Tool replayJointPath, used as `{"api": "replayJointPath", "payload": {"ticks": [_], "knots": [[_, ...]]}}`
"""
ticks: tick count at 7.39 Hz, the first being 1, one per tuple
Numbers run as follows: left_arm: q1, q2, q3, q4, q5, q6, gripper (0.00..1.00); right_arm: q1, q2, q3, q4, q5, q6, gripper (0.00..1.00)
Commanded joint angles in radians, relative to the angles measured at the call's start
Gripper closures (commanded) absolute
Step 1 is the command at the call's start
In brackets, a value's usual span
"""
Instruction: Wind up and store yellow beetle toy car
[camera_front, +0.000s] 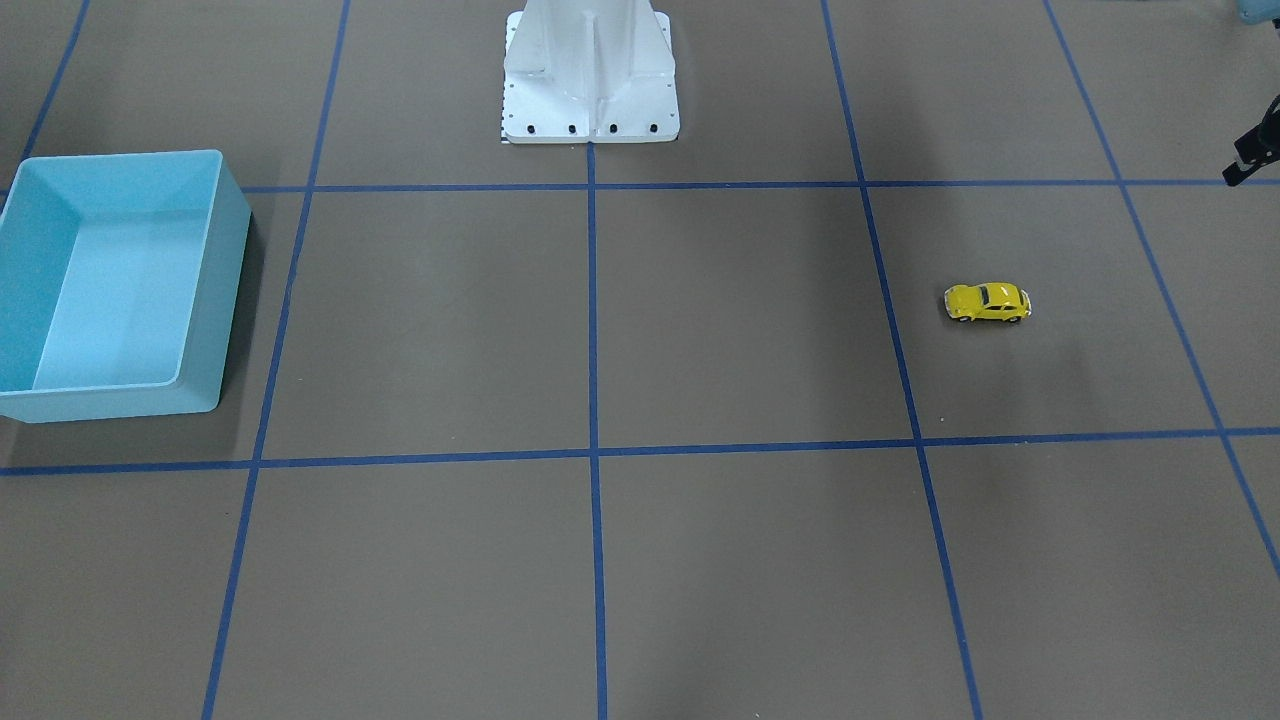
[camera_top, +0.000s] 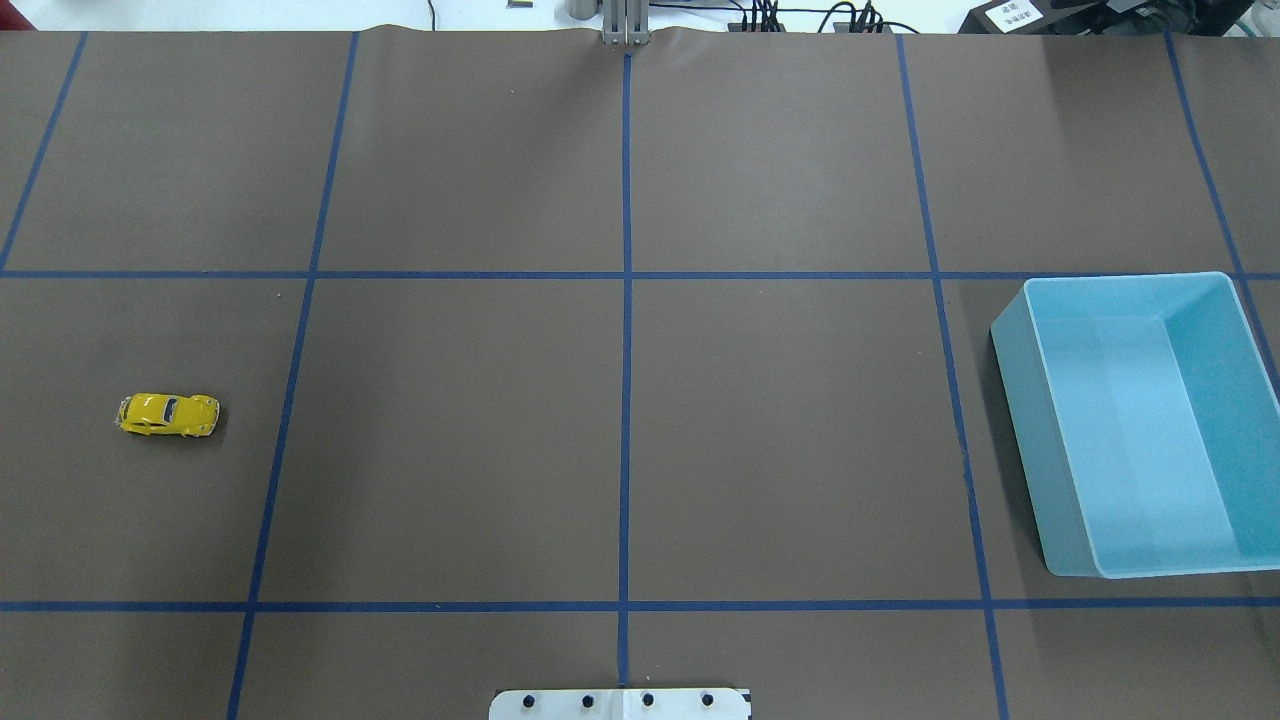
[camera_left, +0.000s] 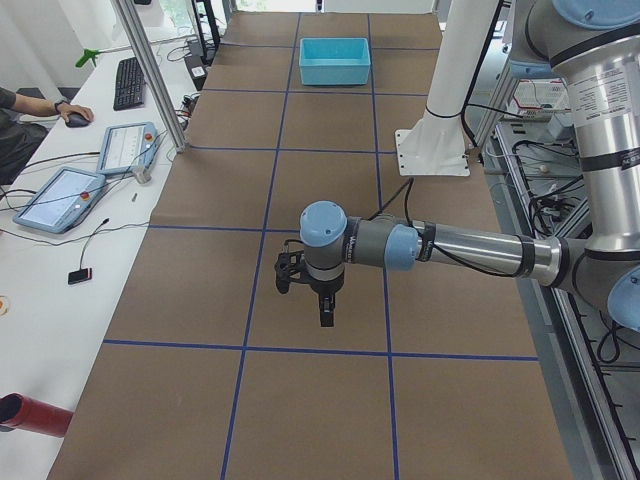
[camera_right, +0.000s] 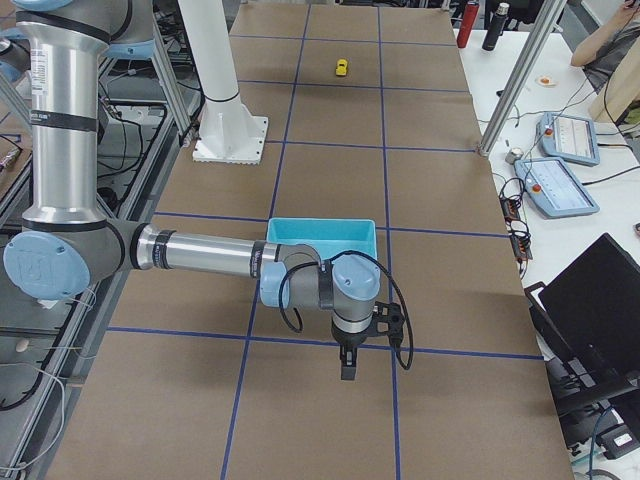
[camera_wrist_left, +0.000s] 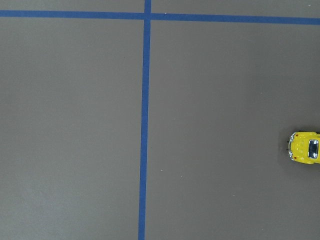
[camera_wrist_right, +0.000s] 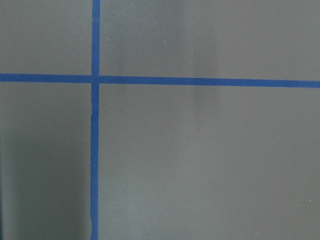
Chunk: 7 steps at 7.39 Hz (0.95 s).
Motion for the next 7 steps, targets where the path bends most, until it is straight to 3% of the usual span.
{"api": "replayJointPath", "payload": {"ticks": [1,6,7], "knots": [[0.010,-0.011,-0.006,0.000,0.003,-0.002,0.00,0.000,0.001,0.000,0.000,-0.001,0.000,0.01],[0.046,-0.020,-0.034,-0.022,-0.016,0.000,0.00,0.000,0.001,0.000,0.000,-0.001,0.000,0.01],[0.100,-0.024,-0.049,-0.067,-0.026,0.000,0.00,0.000,0.001,0.000,0.000,0.000,0.000,0.01]]}}
